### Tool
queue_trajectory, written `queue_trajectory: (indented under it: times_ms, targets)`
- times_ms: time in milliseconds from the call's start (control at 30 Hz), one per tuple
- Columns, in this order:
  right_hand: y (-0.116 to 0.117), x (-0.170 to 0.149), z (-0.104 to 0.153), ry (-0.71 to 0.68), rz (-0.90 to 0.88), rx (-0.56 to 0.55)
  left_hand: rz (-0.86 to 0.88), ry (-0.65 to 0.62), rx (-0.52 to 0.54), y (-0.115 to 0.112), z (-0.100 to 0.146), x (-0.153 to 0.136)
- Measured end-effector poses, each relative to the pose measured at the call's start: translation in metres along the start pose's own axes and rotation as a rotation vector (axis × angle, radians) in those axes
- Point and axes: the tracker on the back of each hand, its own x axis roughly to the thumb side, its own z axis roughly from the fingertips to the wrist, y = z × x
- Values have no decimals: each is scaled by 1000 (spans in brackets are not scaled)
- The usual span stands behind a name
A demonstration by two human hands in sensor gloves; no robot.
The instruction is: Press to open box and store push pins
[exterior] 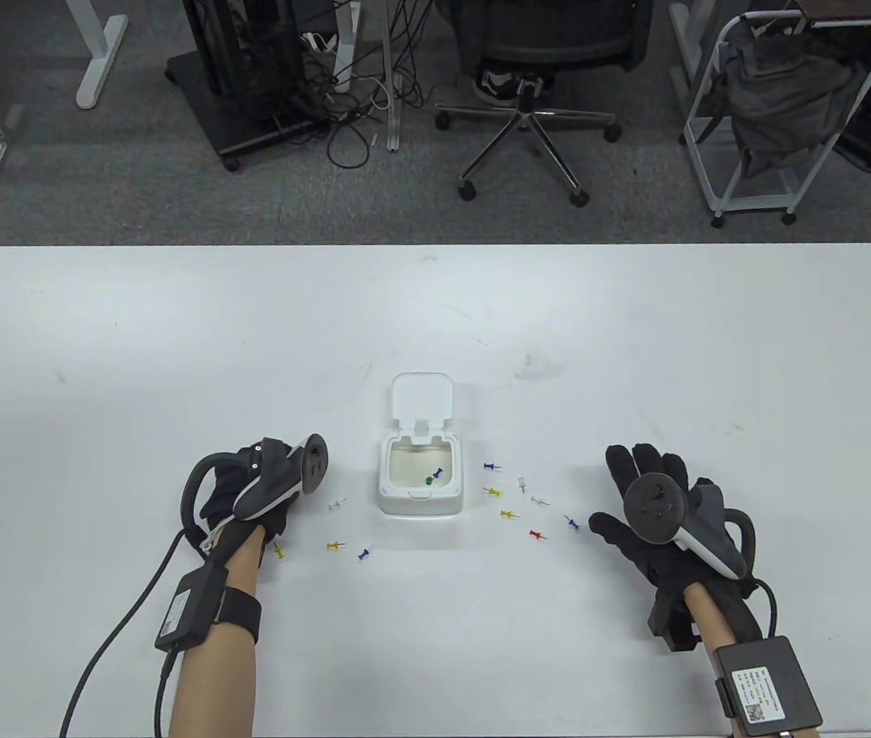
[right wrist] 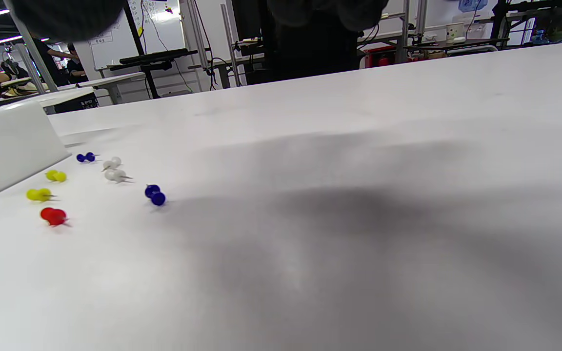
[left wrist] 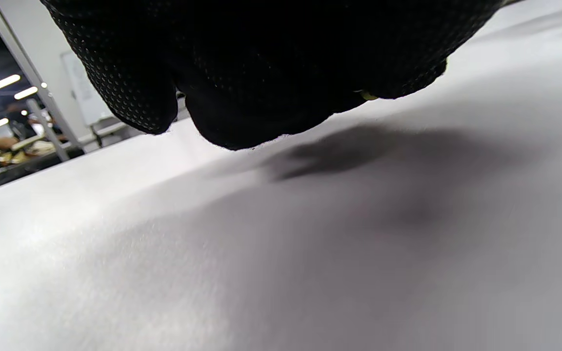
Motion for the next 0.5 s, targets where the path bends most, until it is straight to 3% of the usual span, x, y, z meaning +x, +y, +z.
queue_trajectory:
  times_ms: [500]
  targets:
    - [3, -4, -2, 19, -12, 17, -10, -153, 165, 58, 14, 55]
